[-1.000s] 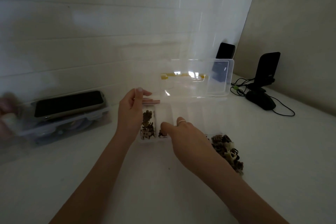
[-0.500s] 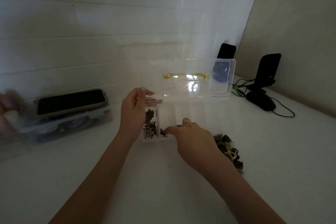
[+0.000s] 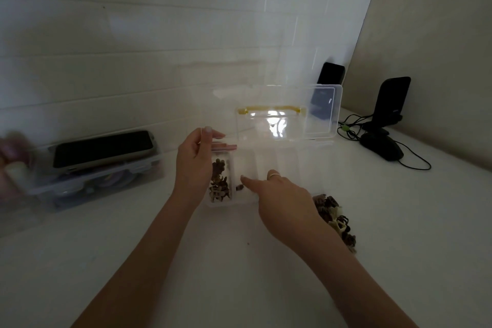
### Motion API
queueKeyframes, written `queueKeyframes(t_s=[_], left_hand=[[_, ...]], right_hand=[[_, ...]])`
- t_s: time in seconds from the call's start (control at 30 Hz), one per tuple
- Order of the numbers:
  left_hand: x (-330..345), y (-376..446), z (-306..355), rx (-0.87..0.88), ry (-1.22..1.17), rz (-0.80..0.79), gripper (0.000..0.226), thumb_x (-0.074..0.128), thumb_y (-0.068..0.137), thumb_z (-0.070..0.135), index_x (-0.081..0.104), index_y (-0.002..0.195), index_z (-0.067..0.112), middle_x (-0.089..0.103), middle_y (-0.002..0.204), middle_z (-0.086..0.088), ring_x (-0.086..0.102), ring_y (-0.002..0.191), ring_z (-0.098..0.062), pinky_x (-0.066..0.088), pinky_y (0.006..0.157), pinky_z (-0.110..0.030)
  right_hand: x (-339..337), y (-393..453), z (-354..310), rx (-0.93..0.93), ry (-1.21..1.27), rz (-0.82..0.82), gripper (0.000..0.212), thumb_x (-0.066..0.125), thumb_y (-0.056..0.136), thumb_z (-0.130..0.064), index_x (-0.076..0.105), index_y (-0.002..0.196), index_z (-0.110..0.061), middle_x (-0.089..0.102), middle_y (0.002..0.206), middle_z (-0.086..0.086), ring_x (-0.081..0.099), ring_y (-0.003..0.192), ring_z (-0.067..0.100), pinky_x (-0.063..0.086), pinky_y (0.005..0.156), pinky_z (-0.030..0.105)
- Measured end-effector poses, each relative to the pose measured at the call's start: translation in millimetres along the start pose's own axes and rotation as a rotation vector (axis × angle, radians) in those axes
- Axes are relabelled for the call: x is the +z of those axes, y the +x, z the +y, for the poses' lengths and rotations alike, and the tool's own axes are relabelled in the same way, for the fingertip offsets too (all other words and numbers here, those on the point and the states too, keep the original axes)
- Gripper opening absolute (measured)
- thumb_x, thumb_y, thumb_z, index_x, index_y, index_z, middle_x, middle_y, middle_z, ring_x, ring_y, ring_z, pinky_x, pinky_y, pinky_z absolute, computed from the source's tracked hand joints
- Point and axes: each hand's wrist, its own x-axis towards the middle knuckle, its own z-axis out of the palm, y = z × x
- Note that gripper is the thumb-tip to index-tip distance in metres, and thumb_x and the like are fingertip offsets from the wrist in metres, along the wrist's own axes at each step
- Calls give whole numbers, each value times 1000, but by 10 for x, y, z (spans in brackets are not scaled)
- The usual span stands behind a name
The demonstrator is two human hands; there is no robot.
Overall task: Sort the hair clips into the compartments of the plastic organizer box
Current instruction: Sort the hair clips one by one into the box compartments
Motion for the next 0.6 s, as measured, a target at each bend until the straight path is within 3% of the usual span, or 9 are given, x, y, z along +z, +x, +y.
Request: queueKeyframes(t_s=[0.07,0.17,0.3,0.37,0.5,0.6], left_hand=[[10,-16,27,6,3,-2,33,36,102,21,61,82,13,63,83,10,62,70,11,40,66,-5],[-7,-6,-1,3,18,-5,34,37,102,26,62,79,22,64,84,10,60,71,10,40,68,-4],[-11,0,-21,-6,39,0,33,37,101,28,62,79,25,64,83,11,58,70,10,40,66,-5],[-9,0,-15,-10,44,2,33,37,101,29,62,79,27,64,82,11,58,70,9,41,66,-6],[-9,-8,3,-11,54,8,33,37,101,29,61,79,27,64,82,11,58,68,10,40,63,-6],[-17,-17,8,-11,73,6,33,36,101,31,61,80,29,64,83,12,58,71,10,41,66,-5]], right_hand=[[18,7,2,-3,16,1,70,38,88,3,27,144,-36,45,125,11,51,111,28,45,80,36],[51,30,72,-27,144,46,64,36,91,2,32,142,-38,48,123,7,55,103,23,47,81,33],[32,40,220,-105,520,170,42,37,98,-8,49,130,-32,55,106,3,56,87,12,44,71,13],[18,49,261,-155,671,287,36,43,96,-9,55,121,-32,55,94,-1,56,76,6,46,65,11],[45,39,229,-234,840,443,42,55,88,2,57,108,-36,54,99,-8,61,88,6,53,76,17],[95,31,145,-285,730,491,40,60,84,5,60,108,-27,55,102,-11,58,94,2,48,81,12]])
